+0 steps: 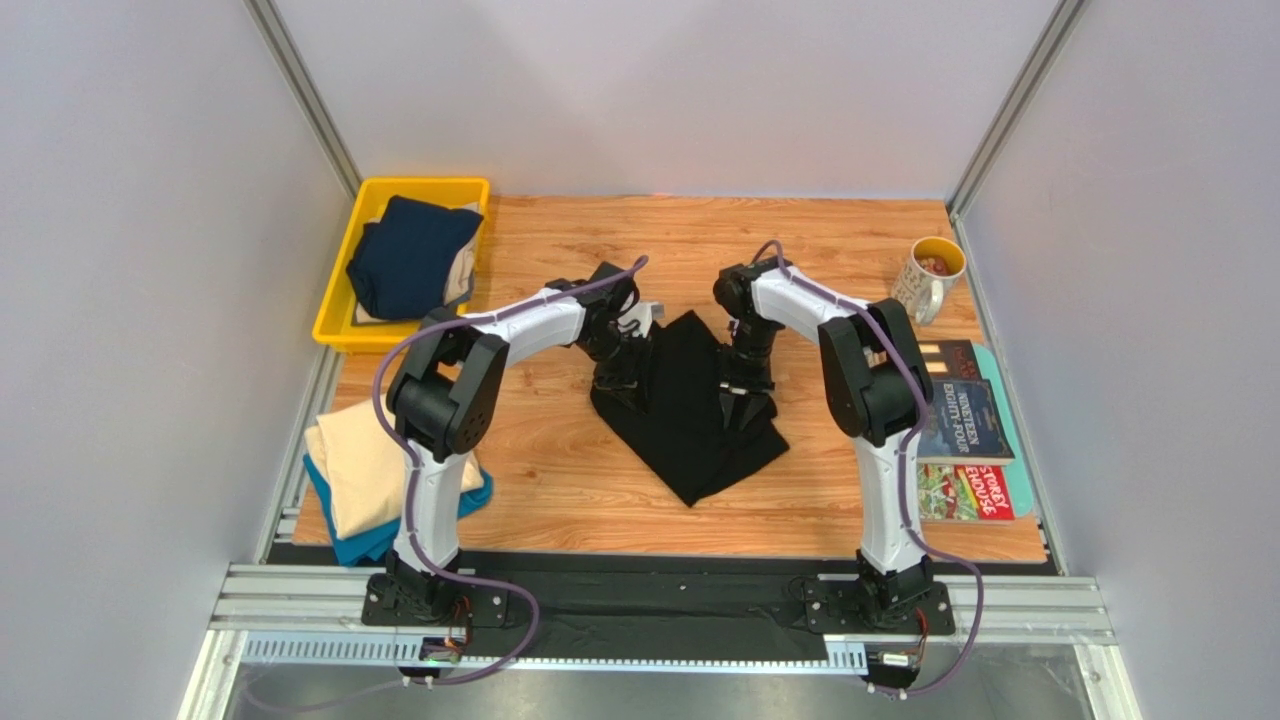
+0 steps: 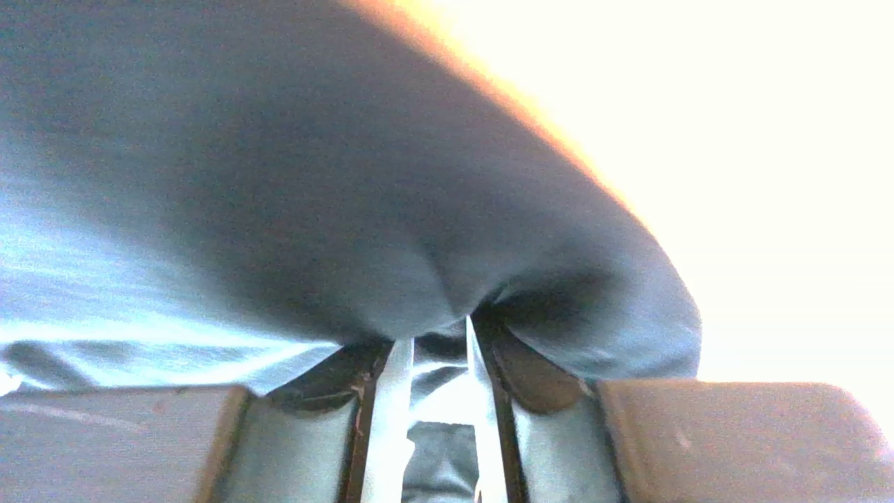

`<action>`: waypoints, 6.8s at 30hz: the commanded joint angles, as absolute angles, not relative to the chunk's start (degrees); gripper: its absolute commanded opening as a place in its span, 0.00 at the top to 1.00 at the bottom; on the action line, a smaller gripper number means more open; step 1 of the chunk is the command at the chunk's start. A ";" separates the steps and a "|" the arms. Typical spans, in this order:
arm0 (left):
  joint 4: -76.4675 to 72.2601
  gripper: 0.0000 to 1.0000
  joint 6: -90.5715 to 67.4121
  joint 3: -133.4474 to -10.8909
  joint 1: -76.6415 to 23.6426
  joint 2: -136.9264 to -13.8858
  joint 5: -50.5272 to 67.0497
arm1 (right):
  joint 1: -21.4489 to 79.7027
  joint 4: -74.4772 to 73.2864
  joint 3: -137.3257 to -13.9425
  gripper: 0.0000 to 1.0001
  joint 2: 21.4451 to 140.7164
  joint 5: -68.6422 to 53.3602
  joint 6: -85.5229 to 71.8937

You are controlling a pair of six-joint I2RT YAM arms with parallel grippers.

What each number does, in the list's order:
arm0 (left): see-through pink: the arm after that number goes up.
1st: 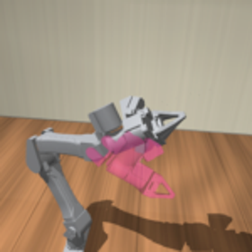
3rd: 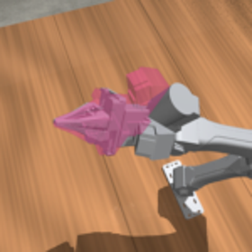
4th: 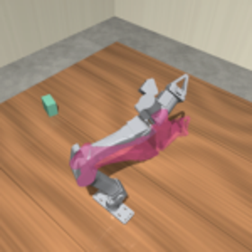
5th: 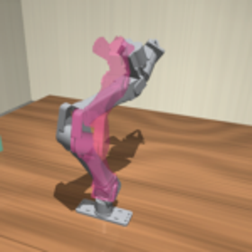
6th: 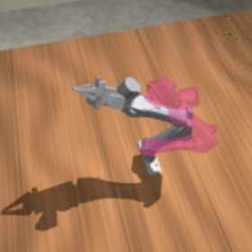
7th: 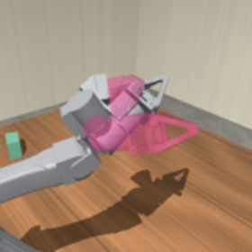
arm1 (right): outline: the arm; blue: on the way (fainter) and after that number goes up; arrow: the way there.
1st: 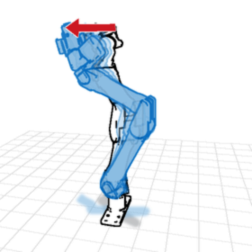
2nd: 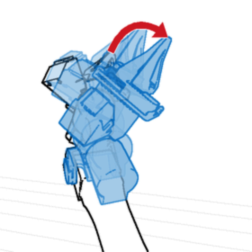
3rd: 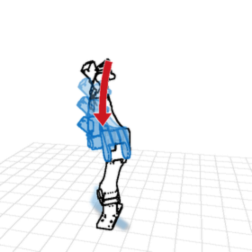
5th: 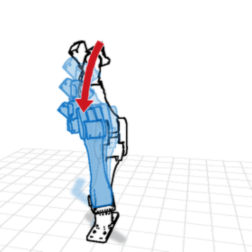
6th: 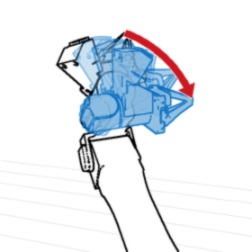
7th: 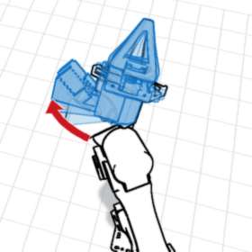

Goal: Fold and stack the t-shirts
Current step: Fold the tshirt

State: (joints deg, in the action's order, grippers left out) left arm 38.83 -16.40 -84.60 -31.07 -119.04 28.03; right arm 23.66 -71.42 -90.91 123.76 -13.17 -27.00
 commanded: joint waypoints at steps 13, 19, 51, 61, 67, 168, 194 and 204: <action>44.82 0.79 -13.80 -75.15 -34.36 -111.19 29.44 | 14.94 -72.15 -125.31 0.68 142.19 -5.88 -21.18; 44.47 0.72 -16.43 -79.44 -34.28 -108.90 29.18 | 13.98 -71.29 -129.65 0.54 135.98 -10.28 -21.79; 51.50 0.71 -14.77 -88.94 -25.31 -109.16 25.58 | 2.81 -39.89 -75.15 0.41 119.26 -39.21 -27.42; 52.73 0.71 -14.86 -94.29 -25.93 -113.02 26.63 | 1.85 -48.16 -78.13 0.39 107.33 -29.54 -23.38; 55.28 0.71 -14.06 -100.36 -27.51 -116.54 26.54 | 0.53 -50.01 -78.22 0.39 106.43 -24.45 -23.12; 51.95 0.34 -16.17 -92.91 -21.89 -115.22 18.72 | 12.13 -47.63 -81.39 0.42 130.34 -29.80 -24.96; 49.65 0.35 -14.50 -88.15 -15.38 -113.12 12.75 | 10.99 -49.92 -79.72 0.47 130.43 -29.00 -22.50; 52.21 0.35 -13.19 -94.22 -14.94 -116.45 13.62 | 11.07 -50.80 -80.42 0.50 131.13 -28.74 -22.41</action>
